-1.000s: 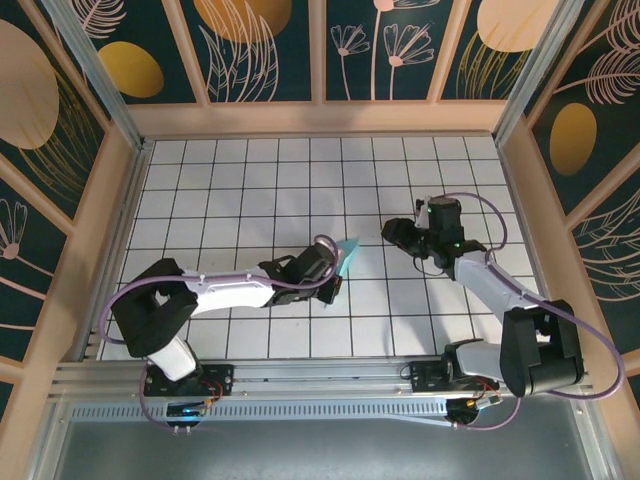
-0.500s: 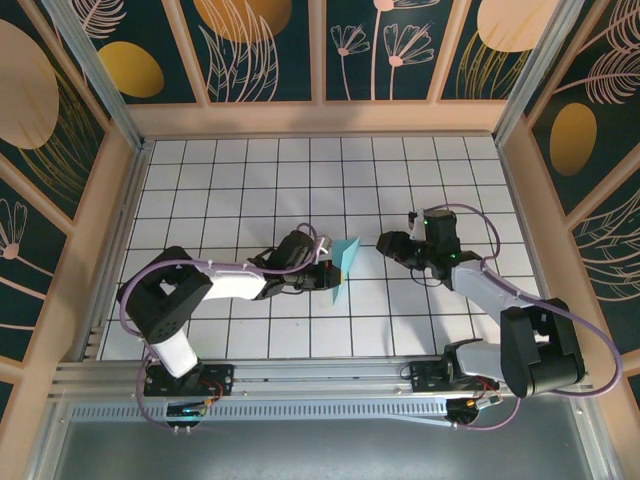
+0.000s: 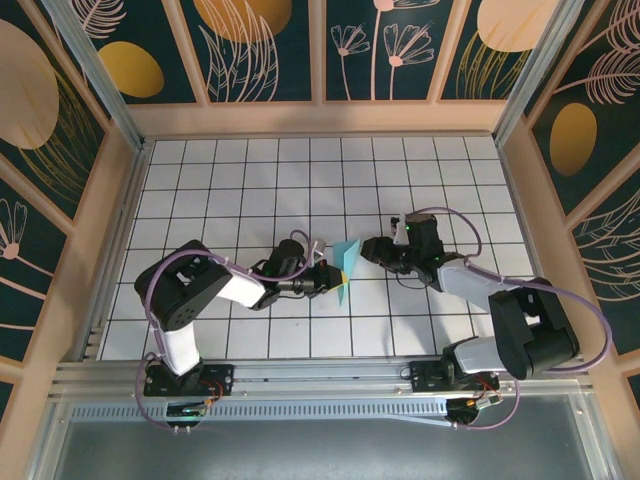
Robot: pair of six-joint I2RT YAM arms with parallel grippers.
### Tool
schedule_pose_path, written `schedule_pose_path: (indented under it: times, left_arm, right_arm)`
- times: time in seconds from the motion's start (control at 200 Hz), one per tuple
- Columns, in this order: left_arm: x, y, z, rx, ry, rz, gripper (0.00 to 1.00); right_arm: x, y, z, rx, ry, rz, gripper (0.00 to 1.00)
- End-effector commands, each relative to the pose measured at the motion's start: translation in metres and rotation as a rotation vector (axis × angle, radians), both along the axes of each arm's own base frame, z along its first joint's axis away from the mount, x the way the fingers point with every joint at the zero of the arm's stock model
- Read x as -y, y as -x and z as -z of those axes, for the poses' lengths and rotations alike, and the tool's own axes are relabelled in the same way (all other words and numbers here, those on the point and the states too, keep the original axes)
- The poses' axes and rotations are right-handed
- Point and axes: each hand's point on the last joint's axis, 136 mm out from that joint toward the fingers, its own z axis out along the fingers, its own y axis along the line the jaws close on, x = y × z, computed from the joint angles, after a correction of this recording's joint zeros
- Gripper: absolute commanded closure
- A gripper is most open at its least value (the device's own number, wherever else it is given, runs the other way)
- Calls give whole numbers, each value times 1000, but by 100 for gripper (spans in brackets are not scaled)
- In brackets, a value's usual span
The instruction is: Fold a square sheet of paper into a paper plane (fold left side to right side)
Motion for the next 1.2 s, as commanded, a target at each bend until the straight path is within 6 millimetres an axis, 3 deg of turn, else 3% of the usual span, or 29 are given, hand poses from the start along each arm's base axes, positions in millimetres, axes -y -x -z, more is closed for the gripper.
schedule_pose_path:
  times: [0.0, 0.365, 1.191]
  left_arm:
    - [4, -3, -12, -4, 83, -2, 100]
    - [2, -1, -6, -49, 123, -25, 100]
    - [0, -2, 1, -87, 149, -54, 100]
  right_arm:
    - [-5, -4, 6, -18, -15, 33, 52]
    - [-14, -8, 17, -70, -30, 67, 61]
    - [-33, -15, 28, -95, -52, 56, 64]
